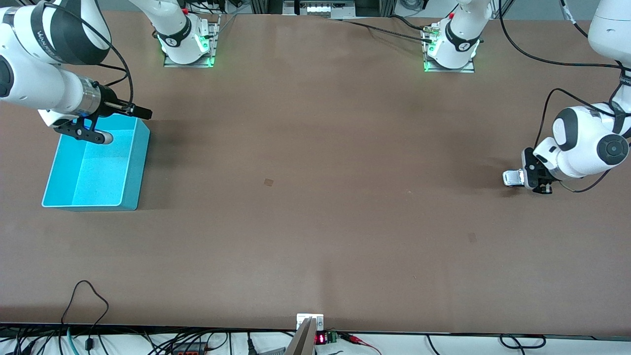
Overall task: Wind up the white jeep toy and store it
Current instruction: 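Pull the jeep backward along the table with the left gripper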
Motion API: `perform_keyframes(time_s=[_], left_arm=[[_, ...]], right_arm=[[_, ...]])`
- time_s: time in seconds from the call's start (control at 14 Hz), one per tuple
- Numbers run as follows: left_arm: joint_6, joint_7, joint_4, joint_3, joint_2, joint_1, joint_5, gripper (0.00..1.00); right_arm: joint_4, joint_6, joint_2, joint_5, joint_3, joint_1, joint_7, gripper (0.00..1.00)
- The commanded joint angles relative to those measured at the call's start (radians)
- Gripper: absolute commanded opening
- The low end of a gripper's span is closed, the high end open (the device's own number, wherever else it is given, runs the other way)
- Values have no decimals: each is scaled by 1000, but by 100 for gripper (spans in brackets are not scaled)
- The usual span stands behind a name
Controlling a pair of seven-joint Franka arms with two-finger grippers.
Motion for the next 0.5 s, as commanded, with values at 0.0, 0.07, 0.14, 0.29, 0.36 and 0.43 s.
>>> perform_keyframes(time_s=[0.0, 0.07, 0.14, 0.29, 0.36, 0.43], left_arm=[[16, 52, 38, -7, 116, 36, 38, 30], [16, 72, 52, -7, 122, 37, 37, 30], [16, 84, 57, -7, 125, 45, 37, 30], [16, 91, 58, -7, 133, 51, 37, 30], [16, 92, 61, -7, 133, 52, 37, 31], [16, 109, 63, -7, 133, 52, 35, 32]], right_arm=[[-18, 10, -26, 14, -2, 11, 13, 100], [-18, 10, -28, 14, -2, 11, 13, 100], [-18, 10, -26, 14, -2, 11, 13, 100], [-18, 10, -26, 14, -2, 11, 13, 100], [-18, 10, -26, 14, -2, 11, 13, 100], [-18, 10, -28, 14, -2, 11, 13, 100]])
